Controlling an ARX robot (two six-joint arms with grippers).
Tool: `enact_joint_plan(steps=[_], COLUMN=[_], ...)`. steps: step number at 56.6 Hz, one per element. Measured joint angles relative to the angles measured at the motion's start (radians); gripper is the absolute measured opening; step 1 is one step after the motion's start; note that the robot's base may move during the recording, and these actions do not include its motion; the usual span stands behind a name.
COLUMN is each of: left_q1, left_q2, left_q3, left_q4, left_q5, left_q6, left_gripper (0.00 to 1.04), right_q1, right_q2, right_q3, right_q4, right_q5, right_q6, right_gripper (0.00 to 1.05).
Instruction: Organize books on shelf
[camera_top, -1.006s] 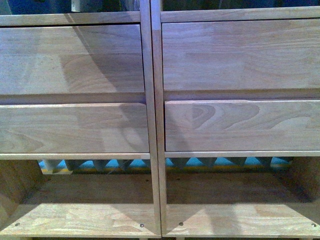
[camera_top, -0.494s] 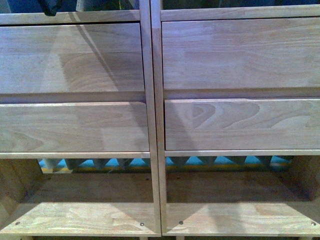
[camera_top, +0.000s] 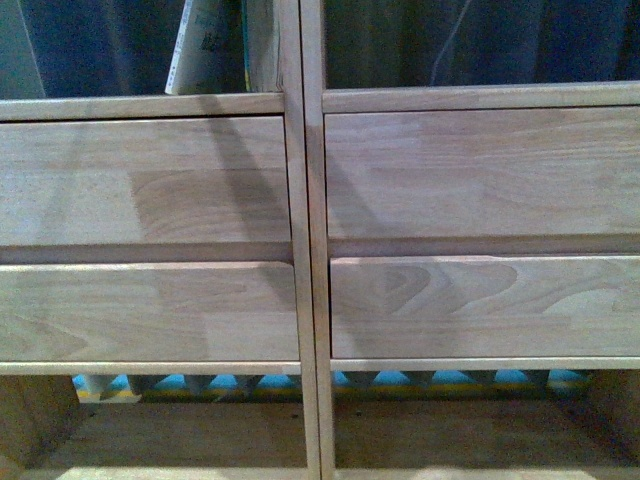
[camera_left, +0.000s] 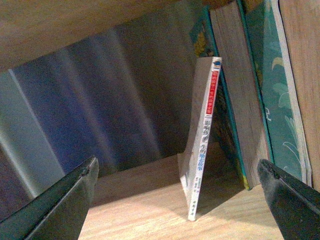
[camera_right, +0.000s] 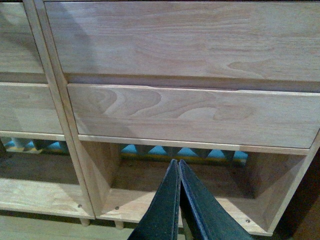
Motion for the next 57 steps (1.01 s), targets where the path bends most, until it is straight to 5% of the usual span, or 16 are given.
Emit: enact_joint_plan(steps=[15, 28, 36, 39, 43, 47, 51, 57], left_q1=[0.021, 0.077, 0.029, -0.012, 0.002, 0.031, 0.152, 0.194], left_q2=[-0.444, -0.875, -1.162, -1.275, -1.323, -1.347, -1.386, -1.419], left_q3=[-0.414, -0.717, -0.883, -0.877, -0.9, -0.958, -1.009, -1.052], left_q4=[0.034, -0.113, -0.291, -0.565, -0.712, -0.727, -0.719, -0.701], left_q5=[-0.085, -0.064, -0.11, -0.154, -0.144, -0.109, 0.032, 0.043], left_q6=[-0.027, -0.111, -0.182, -0.272, -0.327, -0.352, -0.367, -0.375], left_gripper=[0.97, 0.97, 0.97, 0.85, 0.73, 0.58, 0.41, 0.21], right_q1=[0.0, 0.0, 0.0, 0.0, 0.0, 0.0, 0.0, 0.0], right_q2=[0.0, 0.0, 0.0, 0.0, -0.001, -0.001, -0.001, -0.001], right_q3=[0.0, 0.0, 0.0, 0.0, 0.0, 0.0, 0.0, 0.0], right_q4=[0.0, 0.0, 0.0, 0.0, 0.0, 0.0, 0.0, 0.0], right_q5=[0.0, 0.0, 0.0, 0.0, 0.0, 0.0, 0.0, 0.0], right_q6=[0.0, 0.0, 0.0, 0.0, 0.0, 0.0, 0.0, 0.0], right_gripper=[0.03, 0.03, 0.03, 0.03, 0.03, 0.03, 0.03, 0.03])
